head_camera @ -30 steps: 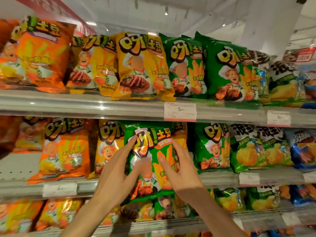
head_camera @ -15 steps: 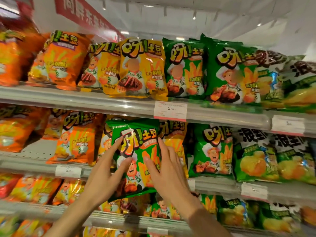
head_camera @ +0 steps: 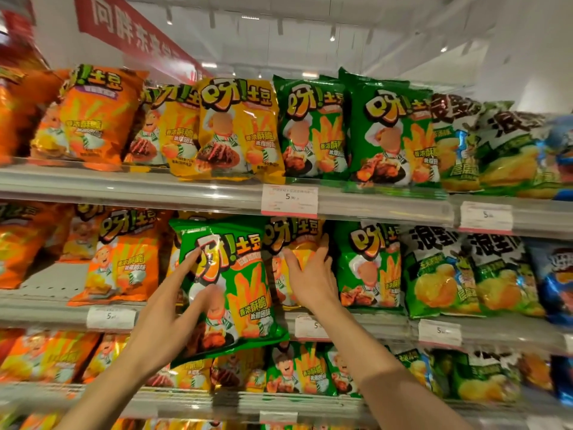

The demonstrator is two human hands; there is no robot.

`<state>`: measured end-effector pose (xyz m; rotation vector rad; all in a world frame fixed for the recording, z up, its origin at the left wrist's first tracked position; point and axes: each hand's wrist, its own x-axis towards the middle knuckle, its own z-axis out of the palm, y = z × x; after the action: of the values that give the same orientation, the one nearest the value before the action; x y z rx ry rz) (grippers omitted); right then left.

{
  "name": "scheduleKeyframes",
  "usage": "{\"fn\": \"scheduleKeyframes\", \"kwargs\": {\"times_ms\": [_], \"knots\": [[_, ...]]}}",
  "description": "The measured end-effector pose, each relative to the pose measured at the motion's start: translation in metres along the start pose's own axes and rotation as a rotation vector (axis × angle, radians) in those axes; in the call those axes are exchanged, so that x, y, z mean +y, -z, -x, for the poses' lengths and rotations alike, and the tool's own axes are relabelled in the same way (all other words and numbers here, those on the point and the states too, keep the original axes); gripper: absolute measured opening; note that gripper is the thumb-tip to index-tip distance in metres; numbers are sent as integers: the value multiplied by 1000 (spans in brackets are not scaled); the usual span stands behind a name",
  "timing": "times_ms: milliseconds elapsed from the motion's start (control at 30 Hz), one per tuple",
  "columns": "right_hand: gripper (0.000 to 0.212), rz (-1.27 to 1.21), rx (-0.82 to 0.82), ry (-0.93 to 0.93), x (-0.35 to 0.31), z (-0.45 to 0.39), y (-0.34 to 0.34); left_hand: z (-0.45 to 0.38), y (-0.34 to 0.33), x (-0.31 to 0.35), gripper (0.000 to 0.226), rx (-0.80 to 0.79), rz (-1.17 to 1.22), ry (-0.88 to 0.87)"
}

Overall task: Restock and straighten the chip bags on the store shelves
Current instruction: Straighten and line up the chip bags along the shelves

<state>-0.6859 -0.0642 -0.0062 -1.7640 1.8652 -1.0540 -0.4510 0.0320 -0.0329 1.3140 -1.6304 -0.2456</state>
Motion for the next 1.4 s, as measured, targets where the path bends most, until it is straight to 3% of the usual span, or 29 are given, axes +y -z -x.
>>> {"fn": "scheduleKeyframes", "kwargs": {"times_ms": [400, 767, 1400], "knots": [[66, -6, 85, 31, -17, -1, 0, 8, 26, -17, 63, 26, -52, -8], [75, 321, 154, 124, -27, 16, 22, 18, 47, -32, 63, 31, -128, 61], [88, 204, 113, 154, 23, 60, 83, 2, 8, -2, 62, -24, -92, -39]]}}
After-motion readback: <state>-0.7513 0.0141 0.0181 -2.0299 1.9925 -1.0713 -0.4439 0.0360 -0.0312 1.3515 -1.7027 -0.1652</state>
